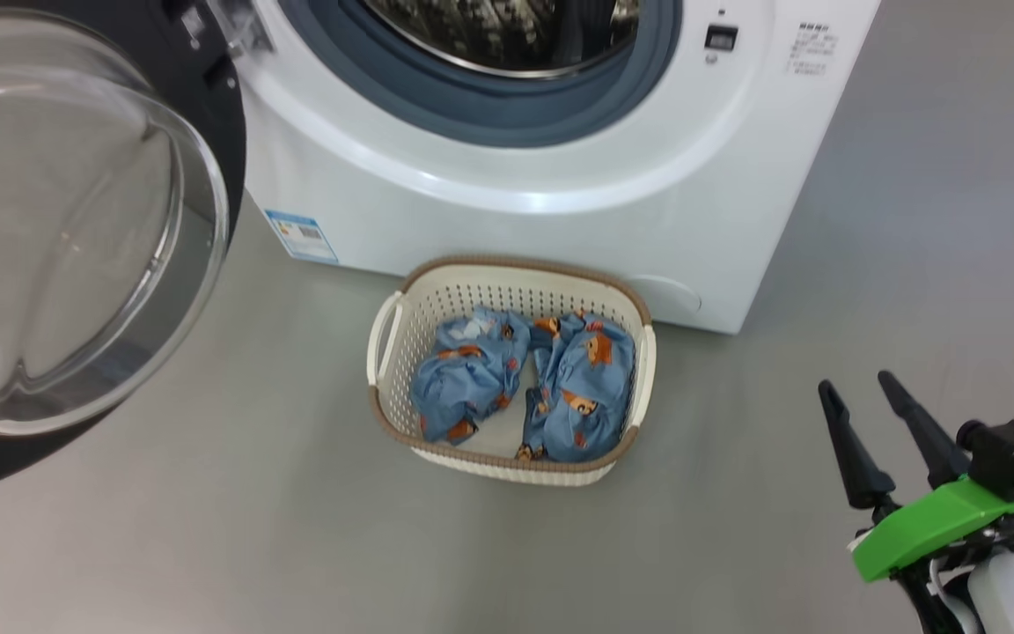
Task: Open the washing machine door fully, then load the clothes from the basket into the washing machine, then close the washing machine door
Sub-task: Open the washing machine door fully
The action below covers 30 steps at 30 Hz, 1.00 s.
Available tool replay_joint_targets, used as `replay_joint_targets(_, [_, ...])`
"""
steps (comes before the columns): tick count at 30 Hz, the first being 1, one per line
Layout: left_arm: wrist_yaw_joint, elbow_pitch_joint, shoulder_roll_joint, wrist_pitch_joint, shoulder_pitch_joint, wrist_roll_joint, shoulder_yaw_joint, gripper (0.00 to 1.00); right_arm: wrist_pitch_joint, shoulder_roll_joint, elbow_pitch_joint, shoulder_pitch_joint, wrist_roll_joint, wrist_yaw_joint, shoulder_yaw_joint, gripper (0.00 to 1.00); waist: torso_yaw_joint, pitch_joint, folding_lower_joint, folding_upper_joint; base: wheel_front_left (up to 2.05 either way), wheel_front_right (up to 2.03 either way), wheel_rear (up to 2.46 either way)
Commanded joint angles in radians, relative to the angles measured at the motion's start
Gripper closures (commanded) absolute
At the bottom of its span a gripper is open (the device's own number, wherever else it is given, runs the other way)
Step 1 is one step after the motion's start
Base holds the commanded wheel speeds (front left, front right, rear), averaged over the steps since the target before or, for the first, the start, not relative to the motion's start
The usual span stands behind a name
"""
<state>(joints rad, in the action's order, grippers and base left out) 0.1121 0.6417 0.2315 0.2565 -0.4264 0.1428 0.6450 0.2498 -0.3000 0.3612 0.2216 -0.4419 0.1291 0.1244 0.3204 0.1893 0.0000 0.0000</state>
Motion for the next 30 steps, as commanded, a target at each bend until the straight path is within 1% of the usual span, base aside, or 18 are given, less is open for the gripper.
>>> replay_joint_targets(1, [0.005, -0.043, 0.041, 0.005, 0.032, -0.012, 0.024, 1.00, 0.012, -0.001, -0.020, -0.017, -0.009, 0.002, 0.026, 0.00, 0.003, -0.047, 0.0000, 0.0000, 0.00, 0.00, 0.00])
replay_joint_targets(5, [0.014, -0.100, -0.013, 0.005, 0.099, -0.009, 0.000, 1.00, 0.012, 0.006, -0.020, -0.044, -0.017, 0.002, 0.022, 0.00, 0.006, -0.083, 0.0000, 0.0000, 0.00, 0.00, 0.00])
replay_joint_targets(7, [0.017, -0.138, -0.044, 0.005, 0.136, 0.005, -0.027, 0.67, 0.012, 0.009, -0.023, -0.056, -0.021, 0.002, 0.020, 0.00, 0.004, -0.095, 0.0000, 0.0000, 0.00, 0.00, 0.00])
replay_joint_targets(8, [0.018, -0.158, -0.058, 0.005, 0.156, 0.014, -0.046, 0.56, 0.012, 0.011, -0.024, -0.062, -0.023, 0.002, 0.018, 0.00, 0.003, -0.103, 0.0000, 0.0000, 0.00, 0.00, 0.00])
replay_joint_targets(9, [0.018, -0.179, -0.069, 0.005, 0.176, 0.027, -0.069, 0.52, 0.012, 0.014, -0.024, -0.068, -0.024, 0.002, 0.017, 0.00, 0.000, -0.108, 0.0000, 0.0000, 0.00, 0.00, 0.00])
replay_joint_targets(10, [0.018, -0.196, -0.077, 0.005, 0.198, 0.041, -0.094, 0.37, 0.012, 0.016, -0.024, -0.074, -0.025, 0.002, 0.015, 0.00, -0.003, -0.114, 0.0000, 0.0000, 0.00, 0.00, 0.00])
replay_joint_targets(12, [0.018, -0.230, -0.087, 0.005, 0.243, 0.060, -0.141, 0.03, 0.012, 0.021, -0.026, -0.083, -0.027, 0.002, 0.012, 0.00, -0.011, -0.123, 0.0000, 0.0000, 0.00, 0.00, 0.00])
replay_joint_targets(13, [0.018, -0.248, -0.092, 0.005, 0.262, 0.070, -0.167, 0.00, 0.012, 0.023, -0.027, -0.087, -0.027, 0.002, 0.010, 0.00, -0.016, -0.127, 0.0000, 0.0000, 0.00, 0.00, 0.00])
replay_joint_targets(14, [0.018, -0.248, -0.092, 0.005, 0.262, 0.070, -0.167, 0.00, 0.012, 0.023, -0.027, -0.087, -0.027, 0.002, 0.010, 0.00, -0.016, -0.127, 0.0000, 0.0000, 0.00, 0.00, 0.00])
replay_joint_targets(22, [0.018, -0.354, -0.085, 0.005, 0.353, 0.127, -0.330, 0.00, 0.012, 0.034, -0.032, -0.107, -0.027, 0.002, 0.001, 0.00, -0.069, -0.147, 0.0000, 0.0000, 0.00, 0.00, 0.00])
replay_joint_targets(30, [0.018, -0.393, -0.057, 0.005, 0.372, 0.173, -0.428, 0.00, 0.012, 0.041, -0.041, -0.108, -0.024, 0.002, -0.012, 0.00, -0.140, -0.141, 0.0000, 0.0000, 0.00, 0.00, 0.00])
